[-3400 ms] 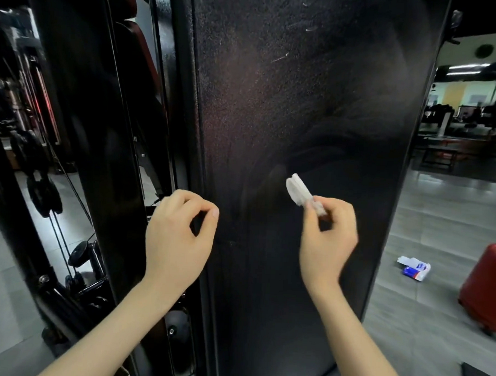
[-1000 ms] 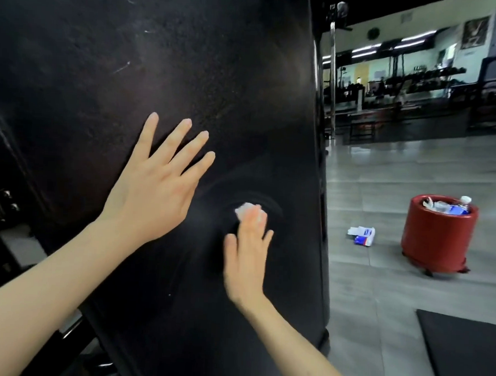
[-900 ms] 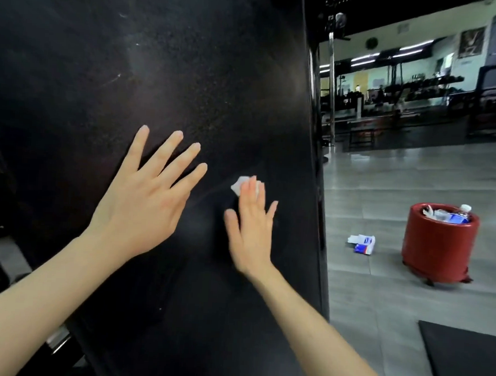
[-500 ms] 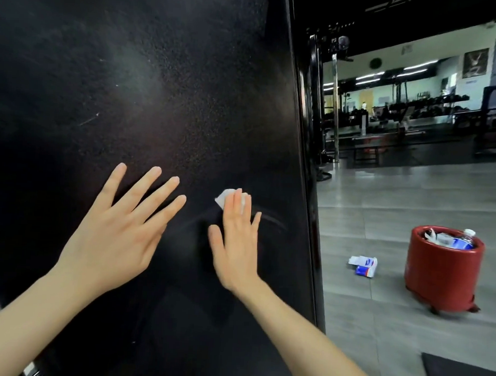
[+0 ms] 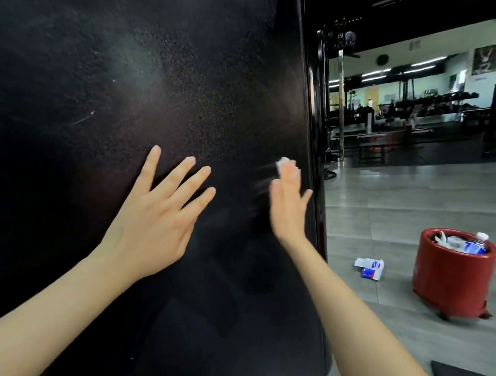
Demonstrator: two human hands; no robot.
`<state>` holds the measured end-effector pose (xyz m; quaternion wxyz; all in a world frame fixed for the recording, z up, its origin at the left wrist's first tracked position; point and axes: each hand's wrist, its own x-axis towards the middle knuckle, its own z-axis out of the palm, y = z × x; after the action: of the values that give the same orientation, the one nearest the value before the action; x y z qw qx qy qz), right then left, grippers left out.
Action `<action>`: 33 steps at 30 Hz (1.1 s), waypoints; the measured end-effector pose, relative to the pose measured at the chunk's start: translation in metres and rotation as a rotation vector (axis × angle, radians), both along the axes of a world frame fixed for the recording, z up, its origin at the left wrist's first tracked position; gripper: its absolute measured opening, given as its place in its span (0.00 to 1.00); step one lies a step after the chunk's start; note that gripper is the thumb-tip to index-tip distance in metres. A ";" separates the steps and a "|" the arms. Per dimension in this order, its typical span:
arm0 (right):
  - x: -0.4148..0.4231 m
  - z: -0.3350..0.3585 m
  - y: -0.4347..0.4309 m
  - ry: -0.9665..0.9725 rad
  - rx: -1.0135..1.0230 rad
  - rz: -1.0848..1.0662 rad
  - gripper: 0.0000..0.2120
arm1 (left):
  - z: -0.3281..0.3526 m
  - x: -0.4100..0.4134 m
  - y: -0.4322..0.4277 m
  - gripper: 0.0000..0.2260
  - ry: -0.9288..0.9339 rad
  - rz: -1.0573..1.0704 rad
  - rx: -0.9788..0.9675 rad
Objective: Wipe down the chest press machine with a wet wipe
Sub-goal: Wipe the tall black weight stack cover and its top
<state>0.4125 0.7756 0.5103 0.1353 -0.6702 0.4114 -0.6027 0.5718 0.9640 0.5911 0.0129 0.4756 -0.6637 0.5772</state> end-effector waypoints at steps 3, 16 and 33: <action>-0.025 0.016 -0.045 -0.009 0.384 -0.109 0.22 | 0.014 -0.012 -0.019 0.20 -0.024 0.006 0.024; -0.016 -0.094 -0.042 -0.081 0.330 0.000 0.23 | 0.018 -0.028 -0.047 0.21 -0.059 -0.001 0.003; 0.009 -0.151 0.030 0.117 0.014 0.013 0.27 | -0.045 -0.002 -0.005 0.21 -0.054 -0.018 0.055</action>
<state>0.4216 0.8055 0.3597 0.1194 -0.7059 0.4184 -0.5589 0.5695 0.9590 0.5459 -0.0129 0.4541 -0.6835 0.5713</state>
